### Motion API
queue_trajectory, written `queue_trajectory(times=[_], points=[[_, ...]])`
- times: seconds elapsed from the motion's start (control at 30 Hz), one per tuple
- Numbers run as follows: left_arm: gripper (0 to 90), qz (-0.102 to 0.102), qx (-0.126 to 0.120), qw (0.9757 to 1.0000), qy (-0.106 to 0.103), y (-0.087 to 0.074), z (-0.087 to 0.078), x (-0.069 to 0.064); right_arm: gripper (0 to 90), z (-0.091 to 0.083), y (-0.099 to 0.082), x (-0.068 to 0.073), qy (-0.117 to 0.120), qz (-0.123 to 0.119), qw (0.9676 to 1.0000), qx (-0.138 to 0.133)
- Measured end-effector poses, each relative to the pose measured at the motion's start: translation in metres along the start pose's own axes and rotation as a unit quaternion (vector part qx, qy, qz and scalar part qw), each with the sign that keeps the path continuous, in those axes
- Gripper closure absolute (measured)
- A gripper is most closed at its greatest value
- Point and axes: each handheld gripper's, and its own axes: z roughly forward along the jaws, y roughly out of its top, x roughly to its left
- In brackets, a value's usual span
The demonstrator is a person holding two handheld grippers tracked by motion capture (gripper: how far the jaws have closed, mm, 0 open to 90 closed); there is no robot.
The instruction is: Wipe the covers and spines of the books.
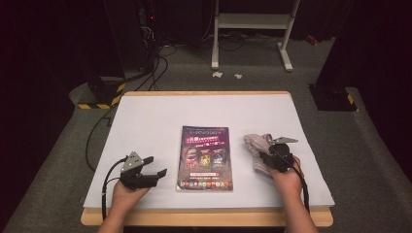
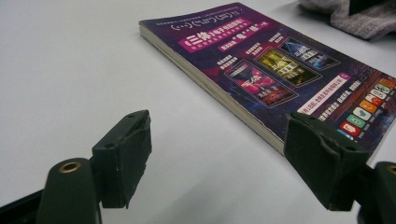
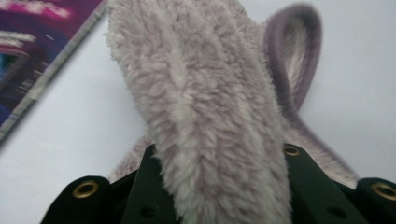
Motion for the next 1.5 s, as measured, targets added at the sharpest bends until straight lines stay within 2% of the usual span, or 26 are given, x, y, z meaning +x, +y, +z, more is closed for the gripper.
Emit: queue_trajectory(times=[0.1, 0.2, 0.3, 0.4, 0.47, 0.53, 0.6, 0.67, 0.7, 0.77, 1.03, 1.13, 1.2, 1.3, 1.37, 1.47, 1.5], points=[[24.3, 0.001, -0.002, 1.0, -0.001, 0.0, 0.0, -0.001, 71.6, -0.018, 0.005, 0.012, 0.018, -0.003, 0.9992, -0.036], [24.3, 0.003, -0.001, 1.0, 0.0, 0.0, 0.0, -0.001, 71.2, -0.033, 0.007, 0.034, 0.047, -0.027, 0.9969, -0.058], [24.3, 0.002, -0.003, 1.0, 0.002, 0.0, 0.0, -0.001, 70.8, -0.039, 0.004, 0.061, 0.078, -0.05, 0.9933, -0.068], [24.3, 0.002, -0.004, 1.0, 0.005, 0.0, 0.0, -0.001, 70.5, -0.033, -0.004, 0.09, 0.108, -0.076, 0.9895, -0.059], [24.3, 0.002, -0.002, 1.0, 0.009, 0.0, -0.001, 0.001, 70.4, -0.026, -0.009, 0.104, 0.116, -0.093, 0.9876, -0.049], [24.3, -0.001, 0.001, 0.9999, 0.01, 0.0, -0.001, 0.002, 70.3, -0.015, -0.016, 0.12, 0.117, -0.118, 0.9857, -0.026], [24.4, -0.006, 0.0, 0.9999, 0.014, 0.0, -0.002, 0.004, 70.3, -0.006, -0.02, 0.131, 0.117, -0.134, 0.984, -0.011], [24.4, -0.006, 0.0, 0.9998, 0.019, 0.0, -0.004, 0.007, 70.3, -0.002, -0.02, 0.141, 0.12, -0.137, 0.9832, -0.012], [24.4, -0.011, -0.001, 0.9998, 0.019, 0.0, -0.005, 0.007, 70.3, 0.0, -0.018, 0.146, 0.132, -0.136, 0.9817, -0.009], [24.4, -0.016, -0.006, 0.9997, 0.02, 0.0, -0.007, 0.011, 70.3, 0.004, -0.014, 0.16, 0.14, -0.153, 0.9783, -0.008], [25.4, -0.026, -0.021, 0.9986, 0.041, 0.0, -0.022, 0.025, 69.9, 0.024, 0.002, 0.233, 0.199, -0.202, 0.9589, 0.0], [25.6, -0.036, -0.032, 0.9976, 0.05, -0.001, -0.028, 0.03, 69.5, 0.028, 0.004, 0.251, 0.21, -0.21, 0.955, 0.001], [25.6, -0.04, -0.035, 0.9973, 0.05, -0.001, -0.03, 0.032, 69.5, 0.029, 0.006, 0.256, 0.209, -0.215, 0.9539, 0.001], [25.6, -0.041, -0.034, 0.9973, 0.05, -0.001, -0.031, 0.033, 69.1, 0.028, 0.007, 0.249, 0.21, -0.209, 0.9551, 0.004], [25.6, -0.041, -0.03, 0.9975, 0.05, -0.001, -0.03, 0.033, 69.1, 0.024, 0.006, 0.24, 0.197, -0.206, 0.9584, 0.007], [25.6, -0.04, -0.027, 0.9976, 0.05, -0.002, -0.03, 0.034, 69.1, 0.018, 0.0, 0.215, 0.18, -0.191, 0.965, 0.004], [25.6, -0.04, -0.028, 0.9974, 0.053, -0.002, -0.031, 0.035, 69.1, 0.014, -0.003, 0.205, 0.17, -0.181, 0.9686, 0.004]])
